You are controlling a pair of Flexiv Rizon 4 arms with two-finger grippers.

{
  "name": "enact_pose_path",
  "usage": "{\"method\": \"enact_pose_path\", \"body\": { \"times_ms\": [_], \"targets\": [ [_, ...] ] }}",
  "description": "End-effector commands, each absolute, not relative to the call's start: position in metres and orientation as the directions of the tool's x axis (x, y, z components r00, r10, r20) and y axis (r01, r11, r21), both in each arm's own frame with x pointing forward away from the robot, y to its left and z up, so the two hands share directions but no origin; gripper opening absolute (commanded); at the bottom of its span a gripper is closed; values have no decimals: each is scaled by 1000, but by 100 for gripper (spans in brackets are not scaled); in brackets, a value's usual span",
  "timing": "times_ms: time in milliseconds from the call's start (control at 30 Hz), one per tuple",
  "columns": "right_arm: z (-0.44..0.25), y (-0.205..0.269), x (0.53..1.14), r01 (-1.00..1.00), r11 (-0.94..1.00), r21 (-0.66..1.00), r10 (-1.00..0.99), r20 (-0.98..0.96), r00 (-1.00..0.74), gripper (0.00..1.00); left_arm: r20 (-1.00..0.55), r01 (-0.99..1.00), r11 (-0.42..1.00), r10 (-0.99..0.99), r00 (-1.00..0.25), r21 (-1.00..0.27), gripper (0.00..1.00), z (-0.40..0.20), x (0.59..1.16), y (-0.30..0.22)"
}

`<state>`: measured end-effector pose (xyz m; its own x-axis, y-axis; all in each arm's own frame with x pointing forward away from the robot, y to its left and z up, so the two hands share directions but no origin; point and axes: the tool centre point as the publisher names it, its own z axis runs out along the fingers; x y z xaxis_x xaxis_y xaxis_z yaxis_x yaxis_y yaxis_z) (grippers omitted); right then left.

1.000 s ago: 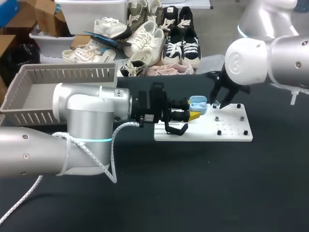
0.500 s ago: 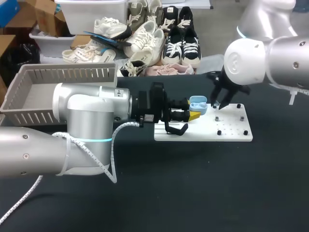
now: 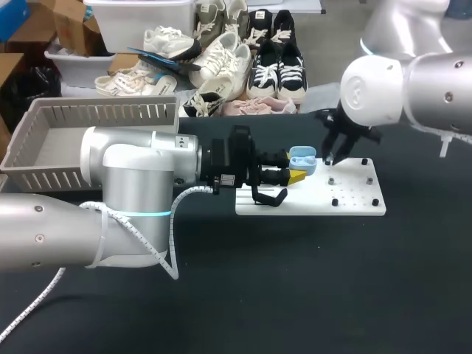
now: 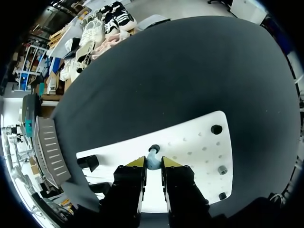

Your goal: Pick up each earbud case from the left stands, insert the matching earbuds, close the lid, and place the case in the box.

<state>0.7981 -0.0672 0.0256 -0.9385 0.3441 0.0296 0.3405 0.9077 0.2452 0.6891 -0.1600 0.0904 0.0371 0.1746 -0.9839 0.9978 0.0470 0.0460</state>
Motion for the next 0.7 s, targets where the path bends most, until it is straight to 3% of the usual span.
{"method": "enact_pose_path", "body": {
  "times_ms": [33,700],
  "targets": [
    [35,-70,792,345,906,246,352,15,-936,0,-984,997,52,173,39,48,0,90,688,-160],
    [79,-72,738,329,935,136,333,-12,-943,0,-984,997,52,173,39,48,0,90,688,-160]
  ]
}}
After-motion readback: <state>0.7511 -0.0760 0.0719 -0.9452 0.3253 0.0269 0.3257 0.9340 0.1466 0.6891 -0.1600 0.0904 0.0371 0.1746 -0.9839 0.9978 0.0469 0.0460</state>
